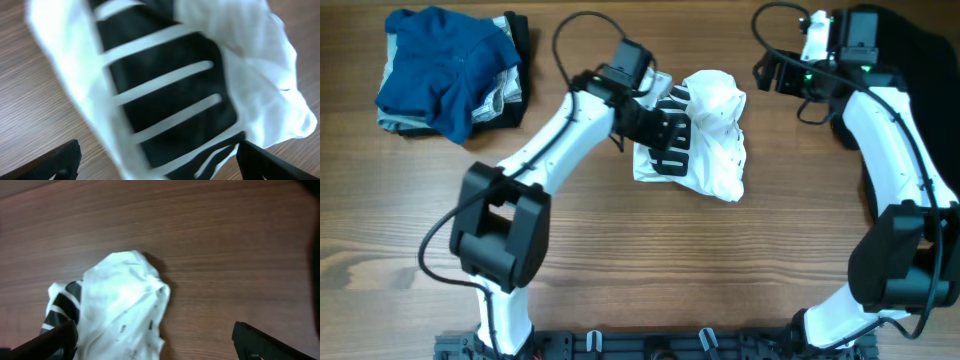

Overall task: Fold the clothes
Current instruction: 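Grasp the folded white shirt bundle with the left gripper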

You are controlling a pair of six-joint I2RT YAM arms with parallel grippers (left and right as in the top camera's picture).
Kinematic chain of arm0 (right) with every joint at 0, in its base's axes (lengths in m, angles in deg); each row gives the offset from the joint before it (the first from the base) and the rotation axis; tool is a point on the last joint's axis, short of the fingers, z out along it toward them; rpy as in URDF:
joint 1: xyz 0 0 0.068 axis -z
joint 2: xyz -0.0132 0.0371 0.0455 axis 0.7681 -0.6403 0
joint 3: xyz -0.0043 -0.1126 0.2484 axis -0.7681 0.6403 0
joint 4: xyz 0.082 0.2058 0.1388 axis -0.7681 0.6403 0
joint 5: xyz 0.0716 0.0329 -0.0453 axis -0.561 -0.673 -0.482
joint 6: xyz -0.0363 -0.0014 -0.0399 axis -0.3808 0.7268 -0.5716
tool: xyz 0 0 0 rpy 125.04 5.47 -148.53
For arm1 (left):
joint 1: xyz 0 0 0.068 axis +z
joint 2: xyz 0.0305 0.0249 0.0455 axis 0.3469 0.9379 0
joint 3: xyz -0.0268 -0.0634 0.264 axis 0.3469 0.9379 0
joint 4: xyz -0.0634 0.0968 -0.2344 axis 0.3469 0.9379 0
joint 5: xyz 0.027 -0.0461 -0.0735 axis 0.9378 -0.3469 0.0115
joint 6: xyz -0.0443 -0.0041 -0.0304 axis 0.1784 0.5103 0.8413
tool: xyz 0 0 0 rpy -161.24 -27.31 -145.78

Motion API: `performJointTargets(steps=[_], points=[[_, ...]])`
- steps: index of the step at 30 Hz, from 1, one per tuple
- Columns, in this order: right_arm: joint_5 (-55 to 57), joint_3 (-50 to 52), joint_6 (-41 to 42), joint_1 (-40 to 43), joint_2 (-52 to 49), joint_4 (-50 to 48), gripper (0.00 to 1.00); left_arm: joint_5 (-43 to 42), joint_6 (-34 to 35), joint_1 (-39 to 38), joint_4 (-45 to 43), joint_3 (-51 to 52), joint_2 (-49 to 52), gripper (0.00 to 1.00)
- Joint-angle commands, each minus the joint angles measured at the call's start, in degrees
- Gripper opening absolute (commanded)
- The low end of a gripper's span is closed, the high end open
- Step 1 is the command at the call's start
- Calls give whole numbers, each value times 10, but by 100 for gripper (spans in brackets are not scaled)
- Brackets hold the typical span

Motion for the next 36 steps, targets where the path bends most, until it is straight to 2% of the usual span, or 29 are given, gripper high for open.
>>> performJointTargets(steps=[1, 7, 15, 18, 22, 26, 30, 34, 36], points=[[9, -6, 8, 6, 1, 6, 100, -7, -14, -31, -17, -5, 32, 100], [9, -5, 8, 6, 1, 5, 100, 57, -14, -43, -40, -5, 87, 100], [9, -5, 8, 6, 1, 7, 100, 269, -117, -25, -2, -5, 128, 100], [9, -5, 8, 6, 1, 8, 100, 364, -134, 7, 5, -5, 129, 100], [9, -5, 8, 6, 1, 8, 100, 434, -150, 54, 8, -5, 128, 100], [9, -5, 9, 6, 1, 13, 100, 437, -177, 77, 17, -5, 104, 100], [5, -5, 9, 6, 1, 12, 100, 409, -177, 61, 17, -9, 34, 100], [-1, -5, 9, 6, 1, 12, 100, 282, -180, 15, 0, -10, -45, 100], [-2, -5, 9, 6, 1, 12, 100, 197, -212, -16, -15, -9, -52, 100]])
